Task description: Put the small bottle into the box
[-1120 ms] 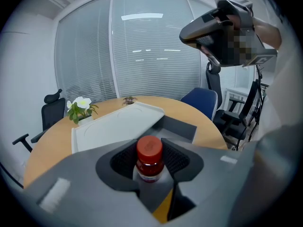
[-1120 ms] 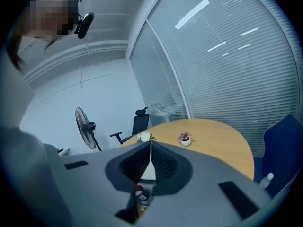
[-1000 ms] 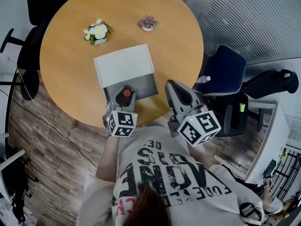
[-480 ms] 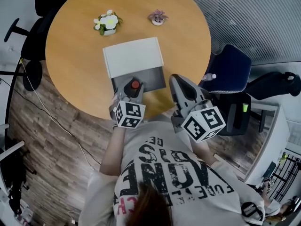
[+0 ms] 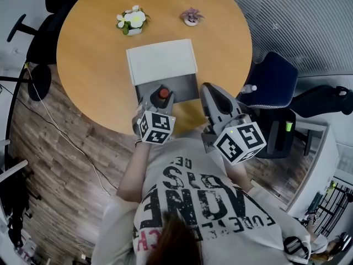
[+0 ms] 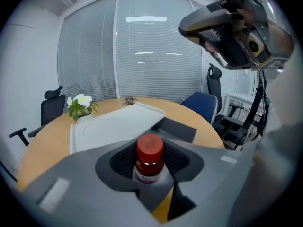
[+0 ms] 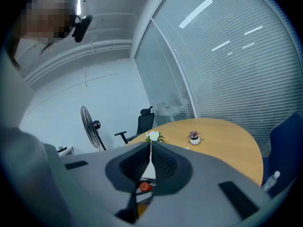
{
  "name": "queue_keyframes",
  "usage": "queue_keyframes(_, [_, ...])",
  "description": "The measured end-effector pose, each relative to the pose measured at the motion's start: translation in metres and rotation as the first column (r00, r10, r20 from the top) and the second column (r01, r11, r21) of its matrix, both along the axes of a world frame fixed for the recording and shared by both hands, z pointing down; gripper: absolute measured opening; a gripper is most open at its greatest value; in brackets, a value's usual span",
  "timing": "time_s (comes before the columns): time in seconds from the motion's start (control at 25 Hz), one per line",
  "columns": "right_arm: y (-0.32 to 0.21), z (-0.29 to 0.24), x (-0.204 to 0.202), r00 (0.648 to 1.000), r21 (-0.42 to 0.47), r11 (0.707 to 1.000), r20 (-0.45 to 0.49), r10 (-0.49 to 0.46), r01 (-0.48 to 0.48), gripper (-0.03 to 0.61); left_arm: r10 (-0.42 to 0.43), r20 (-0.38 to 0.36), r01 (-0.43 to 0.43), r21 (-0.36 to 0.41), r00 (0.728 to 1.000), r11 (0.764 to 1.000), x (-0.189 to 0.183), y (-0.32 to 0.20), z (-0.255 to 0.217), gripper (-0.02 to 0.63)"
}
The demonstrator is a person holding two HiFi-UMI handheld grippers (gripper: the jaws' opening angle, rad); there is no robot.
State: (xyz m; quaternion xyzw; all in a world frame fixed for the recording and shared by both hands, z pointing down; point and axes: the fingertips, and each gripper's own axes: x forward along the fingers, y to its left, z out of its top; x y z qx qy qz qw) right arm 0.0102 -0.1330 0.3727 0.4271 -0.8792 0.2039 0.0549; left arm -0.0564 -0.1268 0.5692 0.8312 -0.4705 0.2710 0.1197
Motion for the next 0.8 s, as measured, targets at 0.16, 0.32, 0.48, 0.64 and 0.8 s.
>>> queue_keyframes(0.16, [-0.0007, -0.0007, 0.0015, 1.0, 0.002, 1.0, -0.003, 0.004, -0.004, 0.015, -0.002, 0.006, 0.002, -0.002, 1.0, 1.0, -0.0001, 0.0002, 0.001, 0.167])
queue_keyframes(0.32, [-0.0014, -0.0014, 0.0037, 1.0, 0.005, 1.0, -0.009, 0.003, -0.003, 0.015, -0.002, 0.002, 0.002, -0.007, 1.0, 1.0, 0.0002, 0.0003, 0.0007, 0.167])
queue_keyframes(0.48, [-0.0021, 0.0005, 0.0068, 1.0, 0.003, 1.0, 0.003, 0.018, -0.018, 0.015, 0.001, -0.007, -0.001, -0.023, 1.0, 1.0, 0.0002, 0.0005, 0.0016, 0.17])
queue_keyframes(0.64, [-0.0015, 0.0018, 0.008, 1.0, -0.003, 1.0, 0.009, 0.017, -0.017, 0.015, 0.01, -0.06, -0.013, -0.053, 0.998, 0.998, 0.0014, 0.0032, 0.0014, 0.215])
queue_keyframes(0.8, [-0.0023, 0.0036, 0.0098, 1.0, -0.006, 1.0, 0.006, 0.02, -0.02, 0.015, 0.003, -0.08, -0.007, -0.053, 0.997, 0.999, -0.0001, 0.0036, -0.0042, 0.222])
